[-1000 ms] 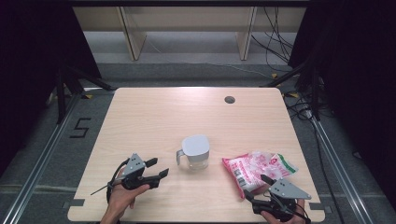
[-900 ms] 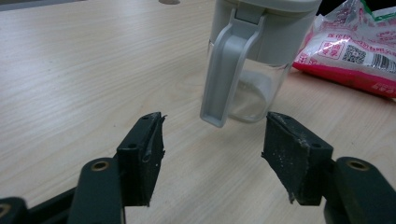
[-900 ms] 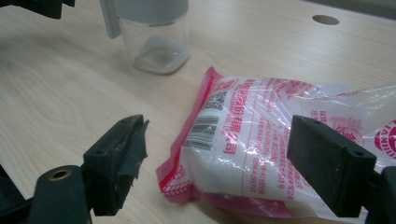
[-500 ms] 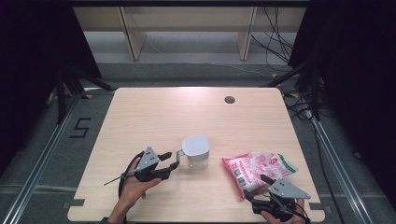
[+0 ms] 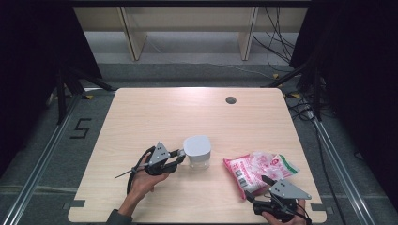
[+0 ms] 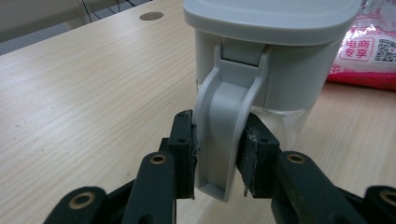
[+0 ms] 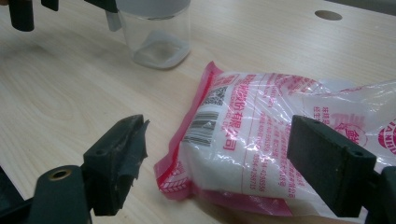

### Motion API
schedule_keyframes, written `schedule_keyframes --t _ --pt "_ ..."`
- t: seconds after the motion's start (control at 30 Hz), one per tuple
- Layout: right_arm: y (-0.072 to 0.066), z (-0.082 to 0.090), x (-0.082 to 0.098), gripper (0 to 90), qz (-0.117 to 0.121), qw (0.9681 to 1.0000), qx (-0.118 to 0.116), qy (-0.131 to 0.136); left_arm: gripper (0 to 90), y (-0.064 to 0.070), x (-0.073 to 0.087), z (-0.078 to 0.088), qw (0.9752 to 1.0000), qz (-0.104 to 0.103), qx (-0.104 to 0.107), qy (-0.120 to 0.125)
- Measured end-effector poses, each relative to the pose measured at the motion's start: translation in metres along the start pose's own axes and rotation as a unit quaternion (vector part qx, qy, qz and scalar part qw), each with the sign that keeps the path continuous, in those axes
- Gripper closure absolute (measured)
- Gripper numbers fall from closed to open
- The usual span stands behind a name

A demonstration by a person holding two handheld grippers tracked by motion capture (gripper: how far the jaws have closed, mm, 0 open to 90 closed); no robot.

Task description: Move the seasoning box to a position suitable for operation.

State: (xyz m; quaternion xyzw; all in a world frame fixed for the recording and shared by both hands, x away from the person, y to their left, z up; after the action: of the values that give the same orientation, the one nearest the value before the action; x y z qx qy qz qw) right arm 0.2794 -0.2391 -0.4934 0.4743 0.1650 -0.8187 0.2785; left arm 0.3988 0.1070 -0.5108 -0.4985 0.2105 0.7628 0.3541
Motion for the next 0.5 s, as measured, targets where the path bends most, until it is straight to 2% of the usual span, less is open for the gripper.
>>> schedule_keyframes --t 0.03,0.07,0.1,0.23,0.33,0.37,0.4,0.43,0.47,0.5 --pt "0.0001 0.0 0.0001 20.5 0.001 1.0 0.001 0.0 68.9 -0.0014 -0.0012 -0.0008 1.0 -0.005 -0.003 -0.003" --pt "-0.0004 -0.0002 0.0002 20.5 -0.003 1.0 0.001 0.003 69.1 -0.0012 -0.0016 -0.003 1.0 0.008 -0.001 0.001" --pt "0.0004 -0.0001 -0.0002 20.5 0.005 1.0 -0.002 0.003 69.2 -0.0033 -0.0025 -0.0034 1.0 -0.005 -0.006 -0.004" --pt "0.0006 -0.0005 0.0003 20.6 0.002 1.0 -0.002 0.0 69.3 -0.0016 -0.004 -0.0075 1.0 0.003 -0.001 0.0" --pt "0.0003 -0.0007 0.0003 20.5 0.002 1.0 -0.004 0.001 69.1 0.0043 -0.0059 -0.0099 1.0 -0.001 0.008 -0.004" --pt "0.0007 -0.0006 0.0002 20.5 0.006 1.0 -0.002 0.001 69.0 0.0039 -0.0059 -0.0096 0.9999 -0.009 0.009 -0.005" --pt "0.0005 -0.0001 0.0003 20.5 0.004 1.0 0.0 0.001 68.8 0.003 -0.0063 -0.0093 0.9998 -0.014 0.016 -0.003" --pt "0.0004 -0.0006 0.0003 20.6 0.003 1.0 -0.001 0.005 68.3 0.0034 -0.0062 -0.0082 0.9999 -0.005 0.013 0.002" --pt "0.0004 -0.0005 0.0004 20.5 0.004 1.0 0.0 0.005 65.9 0.0038 -0.0073 -0.0073 0.9996 0.001 0.028 0.011" --pt "0.0008 0.0002 0.0005 20.5 0.005 1.0 0.002 0.002 63.2 0.004 -0.0089 -0.0059 0.9994 -0.005 0.029 0.019"
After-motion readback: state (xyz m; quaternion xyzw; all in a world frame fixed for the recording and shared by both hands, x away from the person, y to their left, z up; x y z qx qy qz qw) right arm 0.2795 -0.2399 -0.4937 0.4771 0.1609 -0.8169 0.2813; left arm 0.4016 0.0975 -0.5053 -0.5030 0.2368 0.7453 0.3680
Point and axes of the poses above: each handheld gripper's, and its own axes: z roughly backward along the jaws, x roughly out of its underside, y roughly to its right, the point moved 3 cm from there along -z, roughly forward along the jaws, and after that the axes turned 1 degree about y, right-handed, at the moved point
